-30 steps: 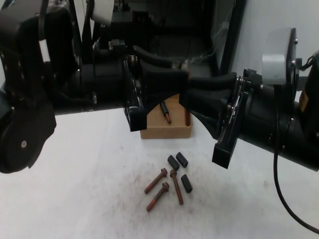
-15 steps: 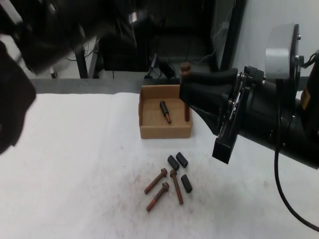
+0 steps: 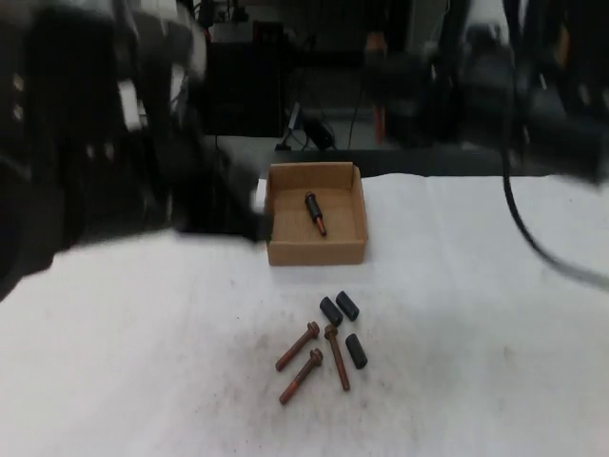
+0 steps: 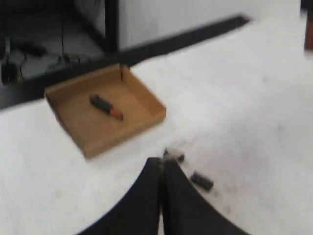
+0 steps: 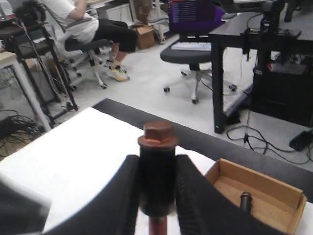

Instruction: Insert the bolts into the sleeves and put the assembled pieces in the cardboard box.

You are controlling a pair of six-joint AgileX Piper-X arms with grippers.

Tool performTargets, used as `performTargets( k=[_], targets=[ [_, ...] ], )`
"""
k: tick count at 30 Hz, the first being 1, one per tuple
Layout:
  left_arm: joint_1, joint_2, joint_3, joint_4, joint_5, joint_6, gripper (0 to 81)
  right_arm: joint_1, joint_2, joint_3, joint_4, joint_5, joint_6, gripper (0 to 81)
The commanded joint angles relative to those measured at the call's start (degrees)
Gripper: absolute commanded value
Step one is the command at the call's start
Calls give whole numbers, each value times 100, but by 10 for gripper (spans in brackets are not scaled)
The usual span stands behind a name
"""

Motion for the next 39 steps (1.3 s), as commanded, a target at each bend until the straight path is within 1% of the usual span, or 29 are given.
performTargets(
  k=[1,6,12,17,21,28,32,33,35,39],
  targets=[
    [-14,135,144,1310,-88,42,0,-300,914,-1179,999,89,24,6],
    [-14,392,534,1645,-6,2,0,-442,2638,-3140,2810,51,24,6],
    [-14,567,806,1624,-6,2,0,-454,4436,-5256,3867,162,24,6],
    [-14,566,925,1584,-6,42,0,-469,5553,-6464,4674,498,24,6],
    [-14,566,974,1519,-6,42,0,-495,6086,-6889,5026,563,24,6],
    [-14,566,970,1403,-6,42,0,-597,6377,-6954,5241,599,24,6],
    [-14,566,970,1223,-6,42,0,-647,6376,-6954,5281,1073,-139,7],
    [-14,566,970,1162,-6,42,0,-659,6376,-6968,5279,1090,-357,27],
    [-14,566,970,1087,-6,42,0,-675,6376,-6966,5290,1088,-703,101],
    [-14,566,970,1052,-6,42,0,-710,6376,-6966,5290,1088,-812,304]
  ],
)
